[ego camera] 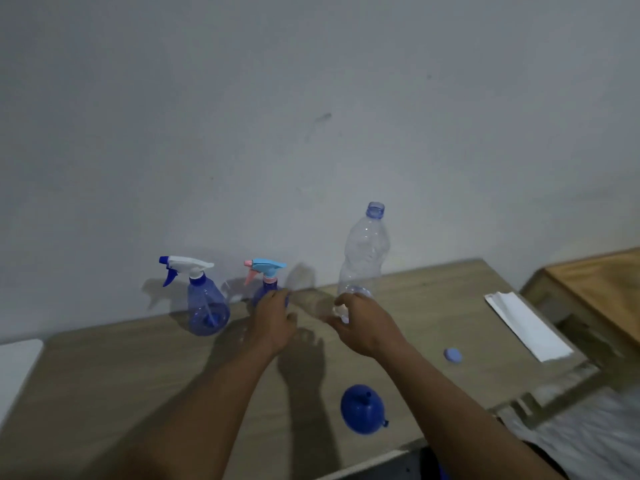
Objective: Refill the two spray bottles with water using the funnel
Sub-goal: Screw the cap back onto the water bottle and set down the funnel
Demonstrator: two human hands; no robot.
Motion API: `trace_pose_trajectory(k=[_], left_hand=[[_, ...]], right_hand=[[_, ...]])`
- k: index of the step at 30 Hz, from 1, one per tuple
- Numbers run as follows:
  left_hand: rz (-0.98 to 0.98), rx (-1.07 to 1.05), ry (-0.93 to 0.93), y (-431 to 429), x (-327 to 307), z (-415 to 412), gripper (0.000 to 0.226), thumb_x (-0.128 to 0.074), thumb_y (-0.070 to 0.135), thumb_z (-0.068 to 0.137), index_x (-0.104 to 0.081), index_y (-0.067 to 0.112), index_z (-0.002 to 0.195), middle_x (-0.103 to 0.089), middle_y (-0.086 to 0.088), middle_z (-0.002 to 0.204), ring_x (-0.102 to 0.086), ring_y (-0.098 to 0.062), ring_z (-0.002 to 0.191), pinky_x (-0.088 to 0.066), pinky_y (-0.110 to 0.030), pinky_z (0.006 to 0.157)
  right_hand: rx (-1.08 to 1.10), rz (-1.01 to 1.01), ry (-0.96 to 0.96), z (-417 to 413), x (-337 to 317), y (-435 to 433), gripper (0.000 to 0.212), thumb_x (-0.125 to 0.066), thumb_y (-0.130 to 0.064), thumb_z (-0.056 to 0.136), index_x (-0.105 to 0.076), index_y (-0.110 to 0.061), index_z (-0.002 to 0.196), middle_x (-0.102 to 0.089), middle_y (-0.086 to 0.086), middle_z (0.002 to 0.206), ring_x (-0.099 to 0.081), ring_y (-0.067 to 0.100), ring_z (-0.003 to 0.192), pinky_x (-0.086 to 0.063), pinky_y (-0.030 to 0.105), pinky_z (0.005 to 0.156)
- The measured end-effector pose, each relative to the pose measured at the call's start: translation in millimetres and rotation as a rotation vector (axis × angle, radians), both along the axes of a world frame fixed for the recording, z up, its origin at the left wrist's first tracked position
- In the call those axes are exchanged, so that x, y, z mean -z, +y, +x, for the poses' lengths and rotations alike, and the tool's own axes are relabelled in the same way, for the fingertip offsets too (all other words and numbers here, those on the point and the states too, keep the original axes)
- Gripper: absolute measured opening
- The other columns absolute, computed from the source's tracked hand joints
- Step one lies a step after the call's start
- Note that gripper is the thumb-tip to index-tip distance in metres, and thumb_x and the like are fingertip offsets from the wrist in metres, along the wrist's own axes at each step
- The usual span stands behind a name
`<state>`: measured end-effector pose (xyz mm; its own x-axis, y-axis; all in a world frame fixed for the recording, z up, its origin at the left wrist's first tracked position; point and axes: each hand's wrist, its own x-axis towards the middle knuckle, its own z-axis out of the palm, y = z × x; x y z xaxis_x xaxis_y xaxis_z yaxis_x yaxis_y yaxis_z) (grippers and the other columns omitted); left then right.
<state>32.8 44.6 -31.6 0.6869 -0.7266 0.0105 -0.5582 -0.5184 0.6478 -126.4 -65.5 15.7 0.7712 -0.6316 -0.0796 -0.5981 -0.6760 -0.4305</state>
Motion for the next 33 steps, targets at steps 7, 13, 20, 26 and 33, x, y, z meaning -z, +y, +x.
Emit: trace_pose_trajectory(k=[7, 13, 20, 26, 33], left_hand=[[-0.055, 0.1, 0.004, -60, -50, -38, 0.071, -0.069, 0.037, 0.085, -0.039, 0.019, 0.147, -0.047, -0.007, 0.146, -0.046, -0.025, 0.132, -0.04, -0.036, 0.107], [-0.096, 0.032, 0.042, -101, -47, -64, 0.096, -0.076, 0.056, 0.075, -0.027, 0.021, 0.15, -0.043, -0.008, 0.149, -0.045, -0.029, 0.132, -0.041, -0.039, 0.102], [-0.155, -0.111, 0.101, -125, -24, -73, 0.095, -0.077, 0.056, 0.073, -0.029, 0.02, 0.148, -0.047, -0.004, 0.145, -0.05, -0.027, 0.129, -0.046, -0.047, 0.103], [-0.238, -0.167, 0.152, -130, -17, -79, 0.081, -0.079, 0.041, 0.078, -0.034, 0.023, 0.143, -0.052, -0.003, 0.138, -0.056, -0.025, 0.12, -0.048, -0.044, 0.102], [-0.267, -0.211, 0.206, -131, -28, -83, 0.078, -0.087, 0.039, 0.069, -0.043, 0.02, 0.131, -0.055, 0.003, 0.13, -0.055, -0.019, 0.118, -0.049, -0.04, 0.1]], right_hand=[[0.163, -0.026, 0.118, -74, 23, -57, 0.051, -0.056, -0.043, 0.097, -0.049, -0.017, 0.141, -0.055, 0.008, 0.138, -0.054, 0.027, 0.127, -0.045, 0.037, 0.1], [0.215, 0.02, 0.225, -124, 66, -113, 0.048, -0.056, -0.039, 0.098, -0.052, -0.008, 0.134, -0.057, 0.016, 0.132, -0.054, 0.034, 0.125, -0.047, 0.04, 0.099], [0.186, 0.024, 0.315, -161, 114, -161, 0.036, -0.049, -0.022, 0.099, -0.052, -0.01, 0.133, -0.051, 0.015, 0.129, -0.054, 0.038, 0.12, -0.048, 0.044, 0.096], [0.134, 0.01, 0.317, -170, 134, -180, 0.03, -0.043, -0.008, 0.099, -0.06, -0.004, 0.123, -0.053, 0.019, 0.121, -0.056, 0.04, 0.114, -0.048, 0.041, 0.094], [0.061, 0.079, 0.123, -135, 60, -189, 0.018, -0.063, -0.019, 0.085, -0.071, -0.003, 0.081, -0.07, 0.019, 0.087, -0.068, 0.035, 0.092, -0.048, 0.03, 0.071]])
